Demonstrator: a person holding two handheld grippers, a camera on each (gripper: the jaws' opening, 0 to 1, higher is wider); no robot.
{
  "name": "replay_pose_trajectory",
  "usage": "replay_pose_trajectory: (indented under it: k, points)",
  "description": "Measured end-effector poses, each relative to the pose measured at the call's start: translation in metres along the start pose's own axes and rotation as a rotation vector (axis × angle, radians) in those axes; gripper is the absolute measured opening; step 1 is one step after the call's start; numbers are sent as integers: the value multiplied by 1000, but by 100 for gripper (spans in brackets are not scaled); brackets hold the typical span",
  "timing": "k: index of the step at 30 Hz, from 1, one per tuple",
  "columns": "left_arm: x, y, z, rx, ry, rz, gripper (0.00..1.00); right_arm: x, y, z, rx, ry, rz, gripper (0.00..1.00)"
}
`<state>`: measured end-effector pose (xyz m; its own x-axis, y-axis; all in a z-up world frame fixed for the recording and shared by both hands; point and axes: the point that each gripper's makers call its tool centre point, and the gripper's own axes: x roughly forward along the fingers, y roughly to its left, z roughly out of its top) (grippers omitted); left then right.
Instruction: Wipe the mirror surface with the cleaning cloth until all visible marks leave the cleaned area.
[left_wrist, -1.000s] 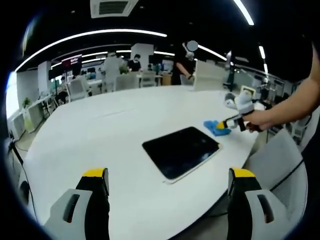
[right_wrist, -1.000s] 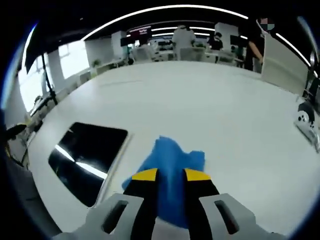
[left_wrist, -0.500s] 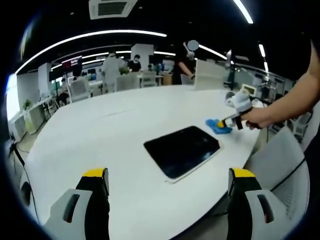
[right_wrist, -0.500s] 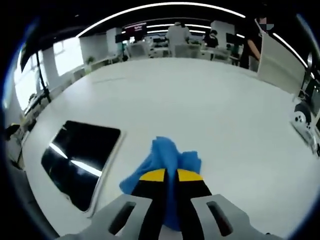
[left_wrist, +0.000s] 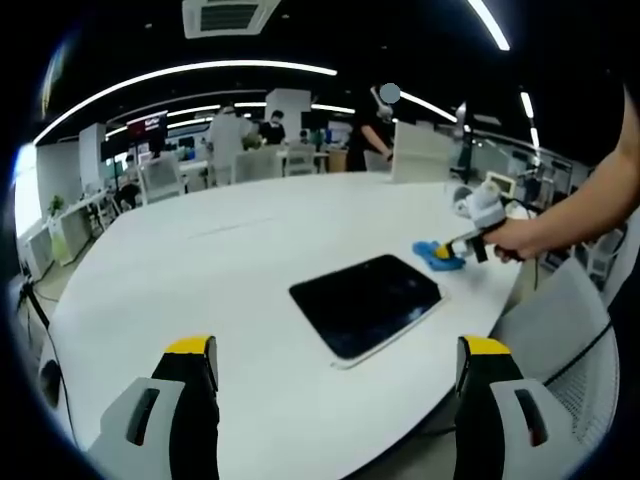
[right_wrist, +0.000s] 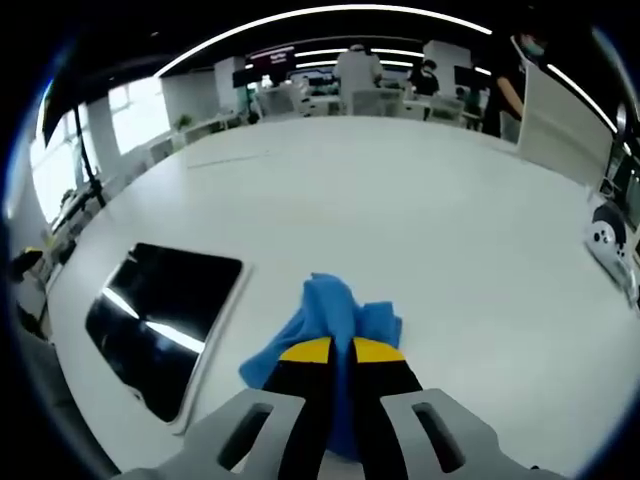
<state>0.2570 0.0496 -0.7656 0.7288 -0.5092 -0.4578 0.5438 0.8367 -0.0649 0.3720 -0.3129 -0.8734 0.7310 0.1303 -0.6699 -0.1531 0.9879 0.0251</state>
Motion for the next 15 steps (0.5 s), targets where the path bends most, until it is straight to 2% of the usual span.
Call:
replay_pose_trajectory:
  k: [15]
  points:
    - [-2,-1,4,2,-10,10,99,1,0,0,15,2,1,1]
